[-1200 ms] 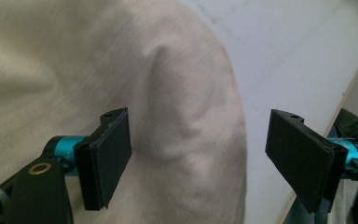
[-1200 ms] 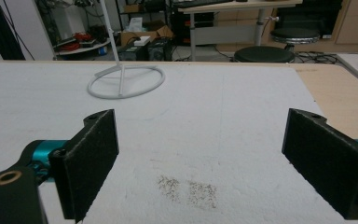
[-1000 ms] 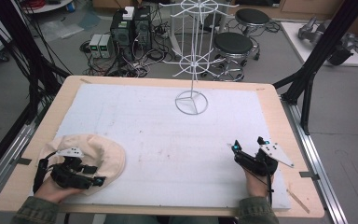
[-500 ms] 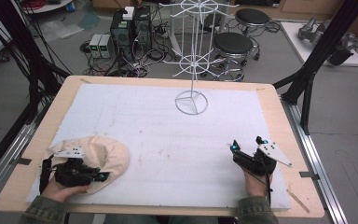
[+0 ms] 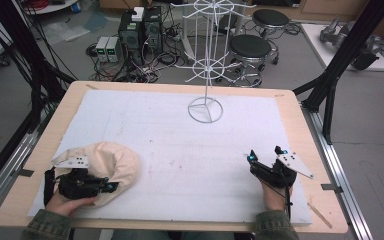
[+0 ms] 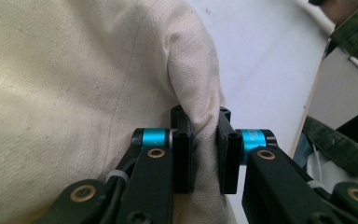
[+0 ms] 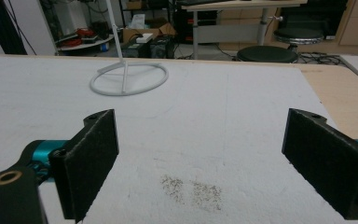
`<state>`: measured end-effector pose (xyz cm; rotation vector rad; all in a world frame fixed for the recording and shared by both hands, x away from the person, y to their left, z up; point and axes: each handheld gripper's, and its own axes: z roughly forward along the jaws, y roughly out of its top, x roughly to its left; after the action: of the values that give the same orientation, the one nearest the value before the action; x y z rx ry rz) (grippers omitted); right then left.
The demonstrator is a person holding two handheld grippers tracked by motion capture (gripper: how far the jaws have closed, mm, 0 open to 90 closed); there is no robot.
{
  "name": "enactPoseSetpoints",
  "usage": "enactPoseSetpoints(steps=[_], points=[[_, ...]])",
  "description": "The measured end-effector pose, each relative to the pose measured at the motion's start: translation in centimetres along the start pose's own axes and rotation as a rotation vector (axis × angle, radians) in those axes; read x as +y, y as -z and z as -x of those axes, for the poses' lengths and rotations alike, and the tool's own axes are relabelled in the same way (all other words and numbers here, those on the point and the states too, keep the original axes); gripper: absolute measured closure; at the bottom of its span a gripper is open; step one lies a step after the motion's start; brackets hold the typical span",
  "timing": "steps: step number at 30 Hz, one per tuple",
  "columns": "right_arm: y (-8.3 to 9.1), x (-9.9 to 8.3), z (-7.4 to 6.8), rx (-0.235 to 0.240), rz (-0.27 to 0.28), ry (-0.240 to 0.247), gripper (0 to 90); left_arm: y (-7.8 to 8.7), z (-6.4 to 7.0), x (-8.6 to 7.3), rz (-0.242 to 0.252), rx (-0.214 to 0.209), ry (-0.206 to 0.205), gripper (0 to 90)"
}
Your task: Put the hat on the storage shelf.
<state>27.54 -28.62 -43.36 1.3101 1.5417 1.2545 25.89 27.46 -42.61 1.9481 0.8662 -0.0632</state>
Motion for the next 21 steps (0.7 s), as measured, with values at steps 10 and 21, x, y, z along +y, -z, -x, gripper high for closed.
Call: enactPoseSetpoints(steps=[10,21], points=[[0.0,0.0,0.0,0.001,0.002,0.000,9.7,1.3,0.5,0.6,0.113,-0.046,-0.014,79.6],[0.1,0.0,-0.1,0.000,0.004,-0.003,9.7,2.5,1.6,1.9,0.232,-0.138,-0.029,79.3]])
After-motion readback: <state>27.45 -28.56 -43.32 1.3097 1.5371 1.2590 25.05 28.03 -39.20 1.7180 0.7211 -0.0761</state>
